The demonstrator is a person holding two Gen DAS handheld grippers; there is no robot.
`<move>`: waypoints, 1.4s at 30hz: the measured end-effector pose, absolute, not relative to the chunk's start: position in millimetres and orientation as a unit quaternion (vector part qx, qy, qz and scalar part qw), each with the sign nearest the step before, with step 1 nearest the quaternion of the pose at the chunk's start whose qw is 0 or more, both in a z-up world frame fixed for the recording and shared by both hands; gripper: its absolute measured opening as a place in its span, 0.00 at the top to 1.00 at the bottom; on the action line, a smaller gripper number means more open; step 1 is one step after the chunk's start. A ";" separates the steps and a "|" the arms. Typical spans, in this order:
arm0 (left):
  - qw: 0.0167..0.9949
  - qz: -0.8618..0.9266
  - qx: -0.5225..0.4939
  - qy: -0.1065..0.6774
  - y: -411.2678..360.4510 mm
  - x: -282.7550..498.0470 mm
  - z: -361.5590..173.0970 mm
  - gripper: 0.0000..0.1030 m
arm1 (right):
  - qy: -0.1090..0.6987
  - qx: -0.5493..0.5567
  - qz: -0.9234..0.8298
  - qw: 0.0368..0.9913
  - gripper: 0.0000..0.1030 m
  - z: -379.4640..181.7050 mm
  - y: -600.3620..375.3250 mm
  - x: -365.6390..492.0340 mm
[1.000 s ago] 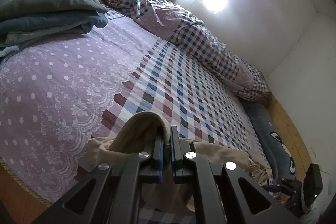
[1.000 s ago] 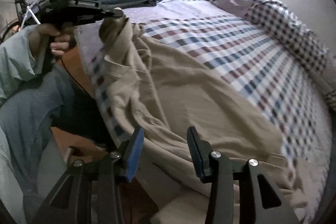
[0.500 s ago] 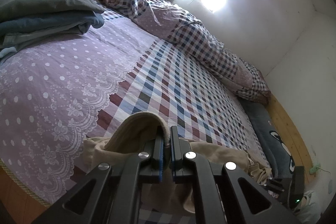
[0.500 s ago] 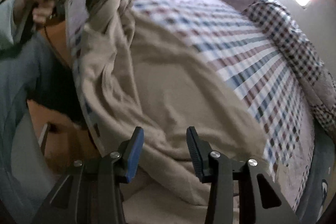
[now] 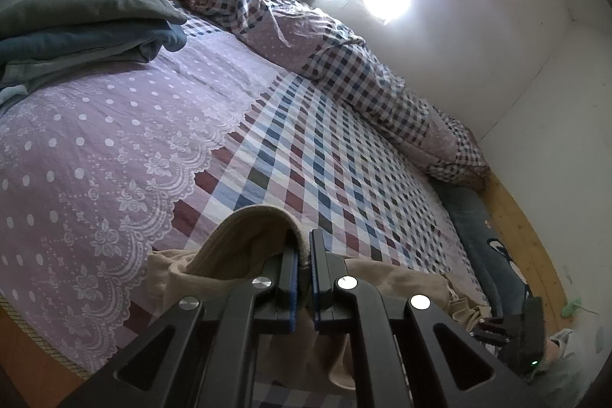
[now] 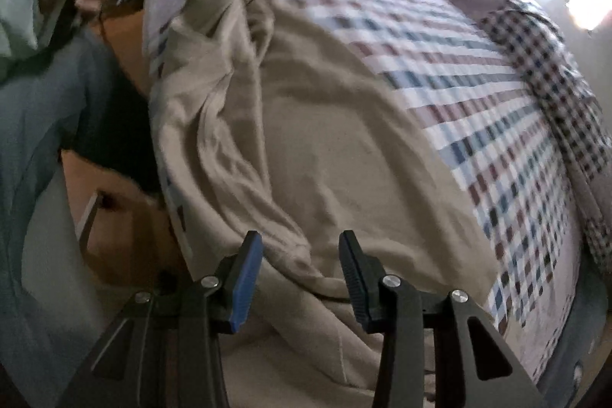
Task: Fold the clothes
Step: 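Open the right tool and smooth the garment lengthwise while the left tool holds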
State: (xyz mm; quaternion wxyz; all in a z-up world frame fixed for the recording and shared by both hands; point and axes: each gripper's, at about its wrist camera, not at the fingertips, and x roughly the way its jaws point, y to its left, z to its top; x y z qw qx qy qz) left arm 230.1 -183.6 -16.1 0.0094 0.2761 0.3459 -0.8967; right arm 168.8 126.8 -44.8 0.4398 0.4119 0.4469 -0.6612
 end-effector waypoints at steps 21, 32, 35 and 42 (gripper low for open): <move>0.001 -0.893 0.267 0.361 -190.8 234.2 -14.7 0.96 | 0.583 0.306 -0.640 0.397 0.66 -69.5 125.7 224.5; 0.000 -0.894 0.266 0.360 -190.4 234.9 -13.3 0.96 | 0.602 0.294 -0.630 0.393 0.72 -76.3 118.2 220.5; 0.000 -0.895 0.265 0.360 -190.5 234.9 -12.9 0.96 | 0.612 0.295 -0.619 0.394 0.72 -83.7 115.1 219.3; 0.000 -0.895 0.264 0.359 -190.2 236.5 -12.0 0.96 | 0.635 0.298 -0.597 0.389 0.72 -94.5 113.8 222.6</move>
